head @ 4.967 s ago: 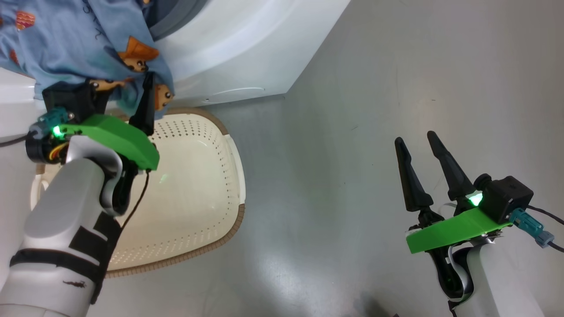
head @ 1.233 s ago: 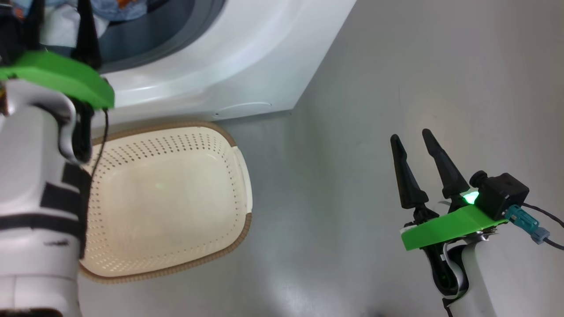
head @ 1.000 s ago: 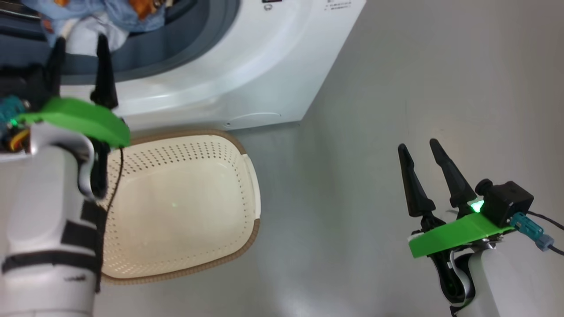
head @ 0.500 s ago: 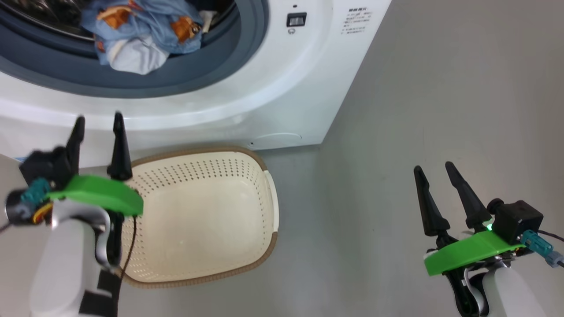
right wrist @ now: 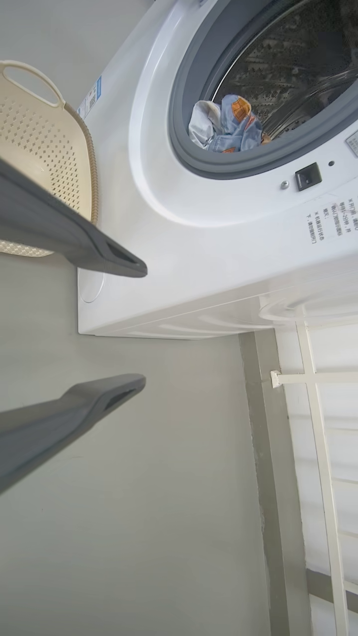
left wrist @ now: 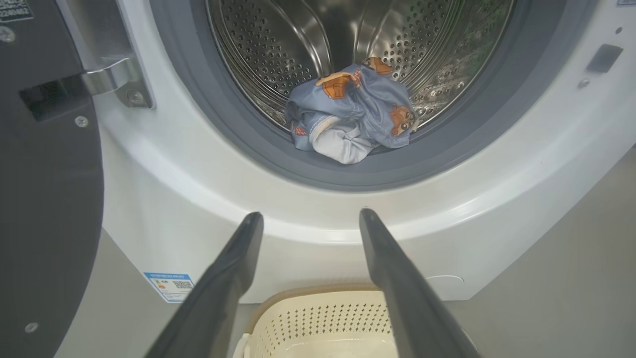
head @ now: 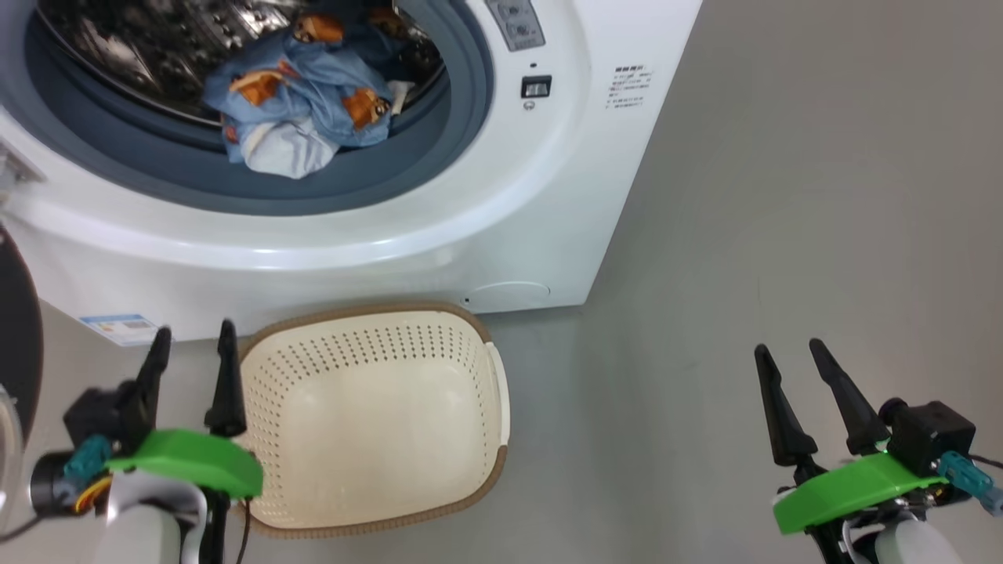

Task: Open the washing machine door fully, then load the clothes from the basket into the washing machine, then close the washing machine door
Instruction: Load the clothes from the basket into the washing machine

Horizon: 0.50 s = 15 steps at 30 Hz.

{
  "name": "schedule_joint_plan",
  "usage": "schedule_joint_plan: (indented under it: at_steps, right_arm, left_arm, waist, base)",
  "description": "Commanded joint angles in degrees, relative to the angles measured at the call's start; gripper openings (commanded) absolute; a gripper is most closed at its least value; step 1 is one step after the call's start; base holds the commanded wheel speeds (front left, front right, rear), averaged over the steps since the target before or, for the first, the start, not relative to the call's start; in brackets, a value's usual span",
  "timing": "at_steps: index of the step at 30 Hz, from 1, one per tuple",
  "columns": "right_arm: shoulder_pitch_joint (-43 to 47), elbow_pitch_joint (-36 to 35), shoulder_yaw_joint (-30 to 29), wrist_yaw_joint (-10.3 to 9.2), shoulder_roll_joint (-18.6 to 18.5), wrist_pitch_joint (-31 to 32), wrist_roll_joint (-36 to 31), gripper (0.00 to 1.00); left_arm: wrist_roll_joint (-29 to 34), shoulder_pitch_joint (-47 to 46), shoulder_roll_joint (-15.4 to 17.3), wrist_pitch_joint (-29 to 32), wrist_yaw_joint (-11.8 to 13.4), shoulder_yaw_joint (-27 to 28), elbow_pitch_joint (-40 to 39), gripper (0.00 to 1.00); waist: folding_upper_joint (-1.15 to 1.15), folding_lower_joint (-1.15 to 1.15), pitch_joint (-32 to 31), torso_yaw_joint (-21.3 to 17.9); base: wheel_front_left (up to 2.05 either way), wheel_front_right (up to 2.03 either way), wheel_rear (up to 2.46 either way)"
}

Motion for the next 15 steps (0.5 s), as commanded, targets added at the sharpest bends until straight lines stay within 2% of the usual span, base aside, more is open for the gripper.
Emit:
schedule_joint_plan:
  at_steps: [1,15]
  right_arm:
    - [1.3,-1.1,0.8,0.16,-0.8,-0.4,-0.6,1.00]
    - [5.6,-1.0,-0.4,0.16,-1.4,-0.4,-0.8,1.00]
  left_arm:
    - [0.2,1.7,1.1,-0.3,-0.1,2.3,-2.3,1.00]
    - [0.1,11.2,0.4,-0.3,-0.2,4.2,-7.5,1.00]
  waist:
    - [0.00,0.00,-1.5,0.3]
    - [0.00,0.00,-6.1,0.9]
  base:
    - [0.00,0.00,0.00]
    - [0.00,0.00,0.00]
